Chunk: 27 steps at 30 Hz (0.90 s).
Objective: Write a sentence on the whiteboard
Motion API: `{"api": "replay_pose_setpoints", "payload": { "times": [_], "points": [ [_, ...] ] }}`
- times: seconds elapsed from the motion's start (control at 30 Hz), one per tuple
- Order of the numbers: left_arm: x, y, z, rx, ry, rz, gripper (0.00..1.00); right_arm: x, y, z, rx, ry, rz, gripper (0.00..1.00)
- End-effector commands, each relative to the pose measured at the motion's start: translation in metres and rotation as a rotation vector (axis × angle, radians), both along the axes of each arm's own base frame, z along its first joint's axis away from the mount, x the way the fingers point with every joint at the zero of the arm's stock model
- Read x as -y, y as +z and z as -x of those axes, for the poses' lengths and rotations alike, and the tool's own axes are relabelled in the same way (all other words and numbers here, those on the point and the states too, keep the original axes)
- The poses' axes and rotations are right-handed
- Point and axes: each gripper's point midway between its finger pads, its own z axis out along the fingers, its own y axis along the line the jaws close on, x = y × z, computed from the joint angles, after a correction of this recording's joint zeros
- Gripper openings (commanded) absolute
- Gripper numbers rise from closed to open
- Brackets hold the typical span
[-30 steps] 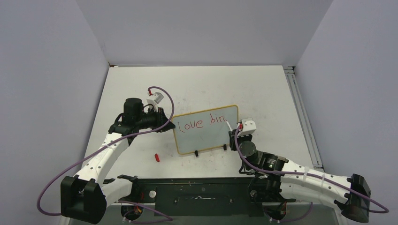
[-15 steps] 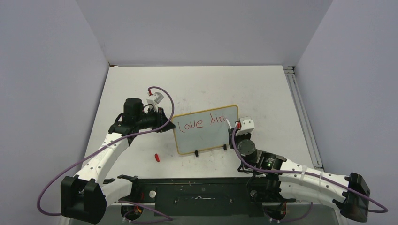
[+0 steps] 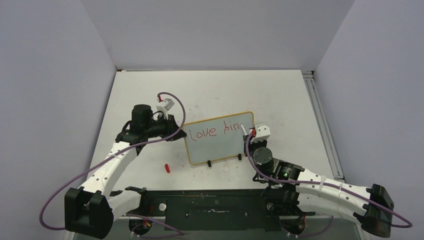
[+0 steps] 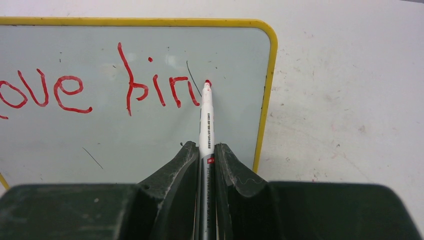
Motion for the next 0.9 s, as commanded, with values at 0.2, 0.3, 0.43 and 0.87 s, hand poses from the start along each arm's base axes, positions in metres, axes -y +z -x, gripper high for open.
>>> {"api": "replay_pose_setpoints", "payload": {
  "times": [0.2, 0.3, 0.43, 0.87],
  "points": [
    [0.001, 0.016, -0.004, 0.056, 0.0, 0.011, 0.1, -0.012, 0.019, -0.003, 0.025, 0.039, -0.056, 0.05],
    [0.001, 0.016, -0.004, 0.059, 0.0, 0.011, 0.1, -0.01, 0.012, 0.0, 0.005, 0.037, -0.054, 0.05],
    [0.001, 0.017, -0.004, 0.059, 0.001, 0.011, 0.1, -0.006, 0.002, 0.003, -0.017, 0.027, -0.062, 0.05],
    [0.001, 0.017, -0.004, 0.061, -0.001, 0.012, 0.1, 0.0, -0.013, 0.007, -0.055, 0.01, -0.061, 0.05]
  ]
}}
